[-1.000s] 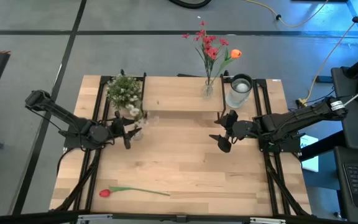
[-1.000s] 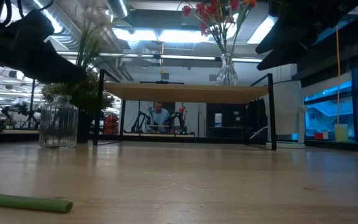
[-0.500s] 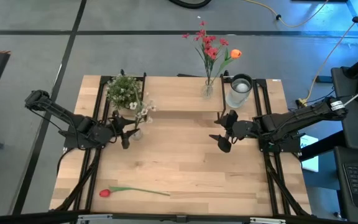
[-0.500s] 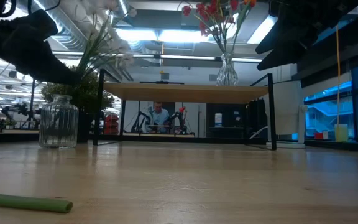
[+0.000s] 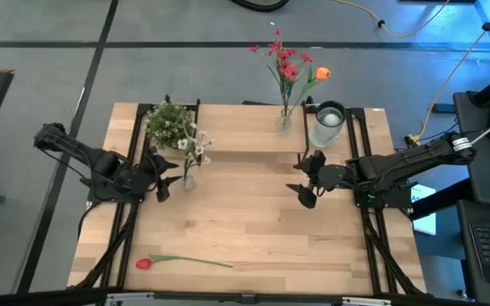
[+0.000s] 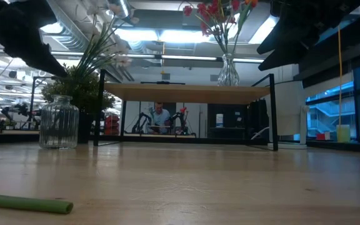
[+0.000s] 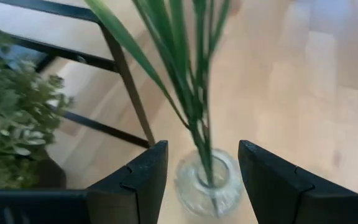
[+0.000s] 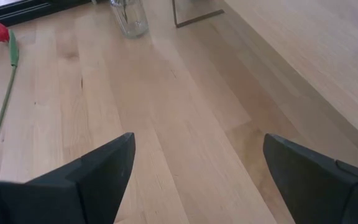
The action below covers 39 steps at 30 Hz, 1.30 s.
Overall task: Pick and place flowers into a vace then onto a shelf
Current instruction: Put the red flower into the transparent vase
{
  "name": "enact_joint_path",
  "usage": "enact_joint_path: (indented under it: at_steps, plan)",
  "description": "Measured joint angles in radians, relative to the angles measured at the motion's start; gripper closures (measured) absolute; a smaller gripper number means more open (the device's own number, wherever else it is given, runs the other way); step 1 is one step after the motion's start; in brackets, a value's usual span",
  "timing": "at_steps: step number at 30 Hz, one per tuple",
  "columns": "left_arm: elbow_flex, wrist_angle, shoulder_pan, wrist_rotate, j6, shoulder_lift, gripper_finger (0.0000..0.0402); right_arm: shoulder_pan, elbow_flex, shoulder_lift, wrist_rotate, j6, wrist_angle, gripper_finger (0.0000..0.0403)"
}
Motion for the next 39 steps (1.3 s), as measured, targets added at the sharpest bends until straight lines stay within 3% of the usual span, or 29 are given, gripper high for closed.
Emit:
enact_joint_path:
  at_steps: [5, 9, 15, 18, 22, 27, 33, 39]
  plan:
    - [0.05, -0.022, 0.0, 0.142, -0.032, 0.012, 0.0212, 0.0, 0.0, 0.0, 0.0, -0.001, 0.0, 0.005]
    - [0.09, -0.022, 0.0, 0.322, -0.014, 0.075, 0.0212, 0.0, 0.0, 0.0, 0.0, -0.001, 0.0, 0.005]
    - [0.151, -0.021, -0.002, 0.586, -0.003, 0.271, 0.0213, 0.0, 0.0, 0.0, 0.0, -0.001, 0.0, 0.005]
    - [0.209, -0.007, -0.024, 0.669, 0.026, 0.409, 0.0213, 0.0, 0.0, 0.0, 0.0, -0.001, 0.0, 0.005]
    - [0.314, -0.006, -0.077, 0.698, 0.029, 0.609, 0.0213, 0.0, 0.0, 0.0, 0.0, -0.001, -0.001, 0.005]
    - [0.413, -0.006, -0.156, 0.758, -0.084, 0.815, 0.0213, 0.0, 0.0, 0.0, 0.0, -0.001, -0.001, 0.005]
    - [0.483, -0.007, -0.241, 0.796, -0.28, 0.988, 0.0213, 0.0, 0.0, 0.0, 0.001, -0.033, -0.002, 0.005]
    - [0.598, -0.008, -0.32, 0.769, -0.271, 1.137, 0.0213, 0.0, 0.0, 0.0, 0.001, -0.05, -0.002, 0.005]
